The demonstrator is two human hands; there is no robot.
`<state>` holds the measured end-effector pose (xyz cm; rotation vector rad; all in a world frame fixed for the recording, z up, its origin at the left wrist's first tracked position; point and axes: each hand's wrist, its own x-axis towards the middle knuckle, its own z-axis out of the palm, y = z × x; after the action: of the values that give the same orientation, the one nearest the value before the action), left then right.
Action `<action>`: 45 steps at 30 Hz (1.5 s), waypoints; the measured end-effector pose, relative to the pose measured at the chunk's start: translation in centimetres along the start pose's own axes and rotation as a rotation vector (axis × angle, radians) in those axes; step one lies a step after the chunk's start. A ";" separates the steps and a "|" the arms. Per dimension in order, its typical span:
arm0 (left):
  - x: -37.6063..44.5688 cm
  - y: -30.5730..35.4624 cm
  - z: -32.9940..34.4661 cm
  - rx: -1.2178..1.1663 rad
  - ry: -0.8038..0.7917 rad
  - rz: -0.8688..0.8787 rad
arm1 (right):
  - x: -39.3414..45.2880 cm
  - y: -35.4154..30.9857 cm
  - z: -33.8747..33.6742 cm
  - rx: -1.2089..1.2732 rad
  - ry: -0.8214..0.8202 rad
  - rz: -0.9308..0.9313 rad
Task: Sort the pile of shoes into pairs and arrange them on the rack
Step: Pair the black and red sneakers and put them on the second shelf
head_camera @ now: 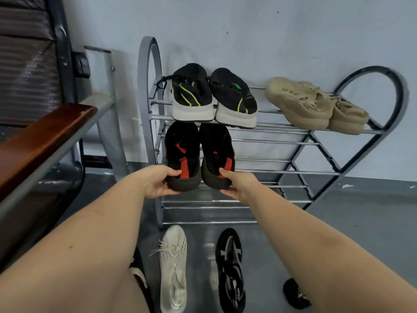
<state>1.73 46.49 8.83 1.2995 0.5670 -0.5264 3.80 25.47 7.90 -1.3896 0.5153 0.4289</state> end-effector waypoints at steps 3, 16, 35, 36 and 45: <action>0.4 0.1 0.1 0.009 0.034 0.040 | 0.2 -0.1 0.3 -0.036 0.017 -0.046; 1.4 0.8 -0.3 0.013 0.102 0.099 | 0.9 -1.1 1.7 0.032 0.094 -0.075; 1.3 0.6 -0.1 -0.101 0.137 0.116 | 1.0 -0.3 2.1 0.106 0.136 -0.116; 1.4 0.5 0.0 -0.138 0.172 0.136 | 0.9 -0.1 2.2 0.137 0.141 -0.115; 2.3 0.7 -0.1 -0.260 0.298 0.197 | 0.7 -0.1 3.1 0.182 0.159 -0.124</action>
<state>3.92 46.60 7.76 1.1746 0.7193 -0.0897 4.75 28.50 7.87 -1.2774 0.5796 0.1679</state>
